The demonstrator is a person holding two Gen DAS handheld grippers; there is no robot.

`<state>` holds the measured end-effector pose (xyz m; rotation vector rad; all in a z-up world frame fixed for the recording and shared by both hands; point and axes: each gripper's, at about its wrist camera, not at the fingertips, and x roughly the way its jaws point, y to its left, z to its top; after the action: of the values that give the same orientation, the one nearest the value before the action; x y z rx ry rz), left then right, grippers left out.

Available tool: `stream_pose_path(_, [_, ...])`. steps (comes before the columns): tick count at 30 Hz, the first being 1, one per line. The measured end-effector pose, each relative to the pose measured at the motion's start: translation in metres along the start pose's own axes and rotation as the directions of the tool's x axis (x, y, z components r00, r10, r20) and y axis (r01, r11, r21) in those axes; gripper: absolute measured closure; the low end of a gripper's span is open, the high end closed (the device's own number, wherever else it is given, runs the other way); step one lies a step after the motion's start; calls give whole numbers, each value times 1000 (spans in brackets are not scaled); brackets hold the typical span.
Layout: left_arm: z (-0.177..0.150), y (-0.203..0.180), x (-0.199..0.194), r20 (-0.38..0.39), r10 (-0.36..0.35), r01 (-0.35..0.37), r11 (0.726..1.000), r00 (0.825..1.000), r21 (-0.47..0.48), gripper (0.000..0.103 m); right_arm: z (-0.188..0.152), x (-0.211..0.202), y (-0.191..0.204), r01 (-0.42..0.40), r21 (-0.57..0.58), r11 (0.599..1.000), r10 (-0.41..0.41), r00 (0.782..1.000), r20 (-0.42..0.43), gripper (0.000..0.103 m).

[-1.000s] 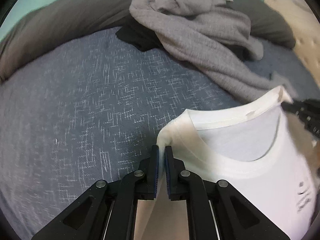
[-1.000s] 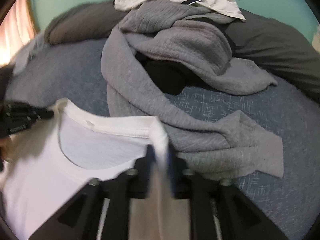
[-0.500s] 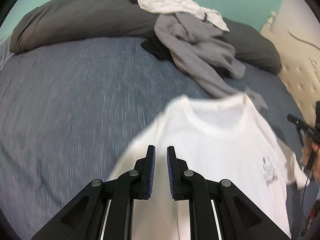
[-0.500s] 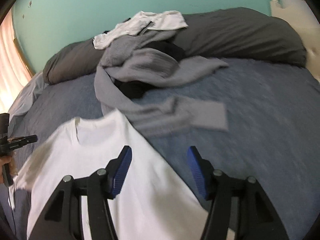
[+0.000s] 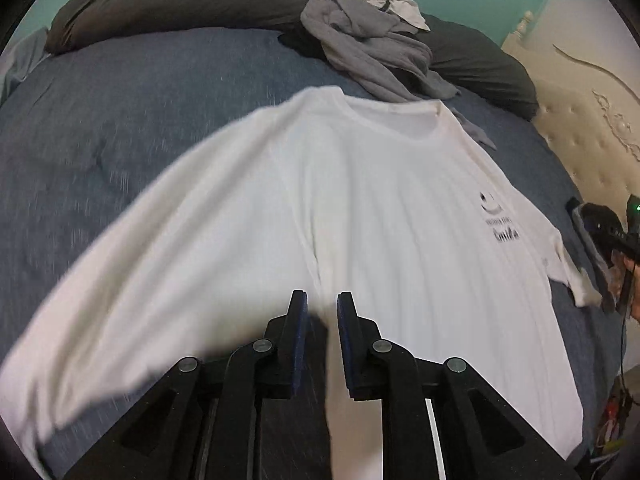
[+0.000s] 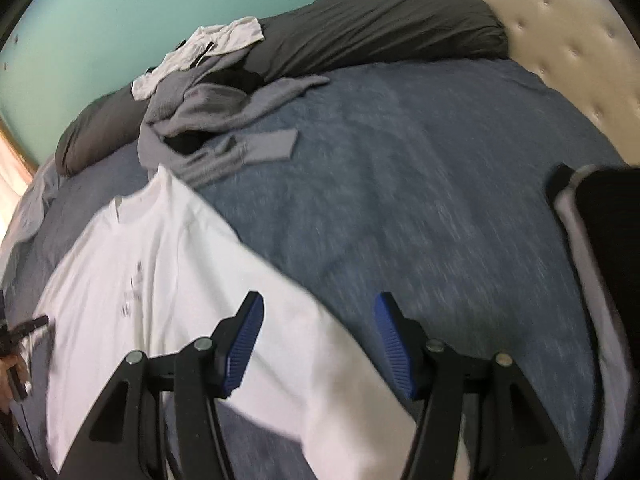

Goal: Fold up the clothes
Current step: 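Pull the collar taut, lower it onto the bed and open both grippers, then grasp the sleeve cuff with the right gripper, pull it outward and release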

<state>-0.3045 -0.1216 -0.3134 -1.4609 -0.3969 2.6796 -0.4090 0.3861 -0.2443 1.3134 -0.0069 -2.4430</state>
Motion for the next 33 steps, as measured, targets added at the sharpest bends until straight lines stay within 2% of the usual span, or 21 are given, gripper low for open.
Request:
stream_pose_path(7, [-42,-12,-12,-25,-1,1,1000,1000,6,78,-67,-42,-25,58,-24,998,-58,998,-11,44])
stream_pose_path(12, [-60,-11,-23,-21,-5,5,1000,1000,-26,78,-103,-50,-40,91,-21,996,-92,994,-54,44])
stream_pose_path(17, [-71,-13,-29,-25,0,-1,999,1000,-37,78,-123,-48,-32,93,-87,992,-99,992,-77,44])
stream_pose_path(23, [-77,-14,-35,-31,13,-14,999,999,-38,76,-133,-28,-14,138,-208,968,-163,980,-113,45])
stream_pose_path(26, [-78,-14,-39,-28,21,-22,999,999,-37,76,-129,-22,-16,155,-216,964,-182,977,-111,76])
stream_pose_path(28, [-78,-14,-41,-25,25,-26,999,999,-36,76,-124,-23,-20,154,-201,967,-179,977,-114,92])
stream_pose_path(29, [-77,-14,-42,-24,27,-28,999,999,-35,76,-122,-25,-22,157,-194,968,-180,978,-110,96])
stream_pose_path(33, [-75,-14,-47,-17,32,-32,999,999,-33,75,-107,-48,-28,179,-162,970,-187,982,-38,99])
